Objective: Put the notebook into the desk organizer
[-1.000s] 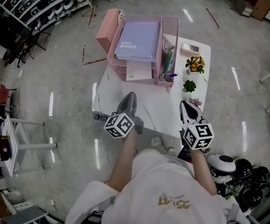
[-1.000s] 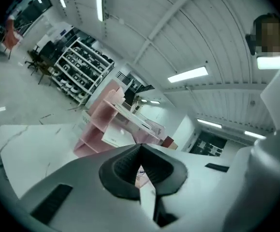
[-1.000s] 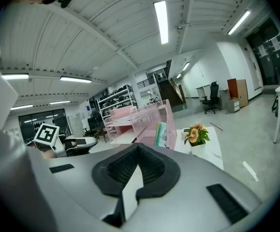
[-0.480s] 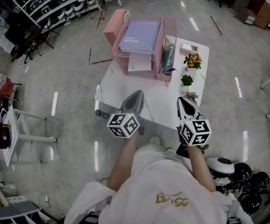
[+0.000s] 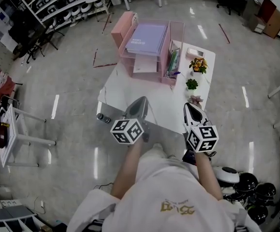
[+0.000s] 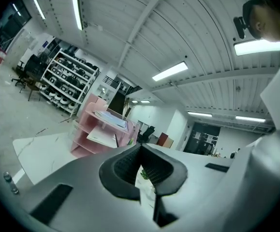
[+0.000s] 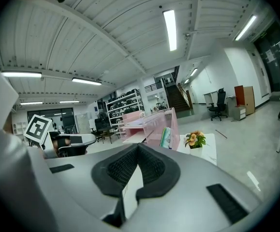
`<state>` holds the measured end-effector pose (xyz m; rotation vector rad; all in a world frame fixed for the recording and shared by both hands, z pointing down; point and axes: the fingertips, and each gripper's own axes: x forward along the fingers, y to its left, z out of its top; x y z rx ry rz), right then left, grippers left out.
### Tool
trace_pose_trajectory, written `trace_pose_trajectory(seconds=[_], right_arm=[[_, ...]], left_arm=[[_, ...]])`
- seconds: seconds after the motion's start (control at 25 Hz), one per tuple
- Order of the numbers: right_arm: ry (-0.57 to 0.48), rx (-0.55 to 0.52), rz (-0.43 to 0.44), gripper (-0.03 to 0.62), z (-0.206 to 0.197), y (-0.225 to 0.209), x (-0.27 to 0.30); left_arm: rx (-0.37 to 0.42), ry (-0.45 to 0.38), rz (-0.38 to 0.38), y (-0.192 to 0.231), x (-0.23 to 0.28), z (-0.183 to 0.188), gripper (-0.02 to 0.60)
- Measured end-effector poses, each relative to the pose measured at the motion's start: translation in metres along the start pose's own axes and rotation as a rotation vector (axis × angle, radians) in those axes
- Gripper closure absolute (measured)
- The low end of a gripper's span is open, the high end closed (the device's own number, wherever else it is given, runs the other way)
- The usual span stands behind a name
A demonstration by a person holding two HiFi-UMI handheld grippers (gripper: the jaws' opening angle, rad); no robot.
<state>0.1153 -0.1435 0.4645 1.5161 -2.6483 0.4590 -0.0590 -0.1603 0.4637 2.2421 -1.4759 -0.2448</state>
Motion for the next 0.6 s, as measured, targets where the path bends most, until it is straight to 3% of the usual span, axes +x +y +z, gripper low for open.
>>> trace_pose_trajectory(seconds=[0.6], right_arm=[[-0.019, 0.022, -0.011, 0.585, -0.002, 0.004, -0.019]], left_arm=[[-0.007, -0.011, 0.007, -0.005, -0.019, 0.000, 0.563]])
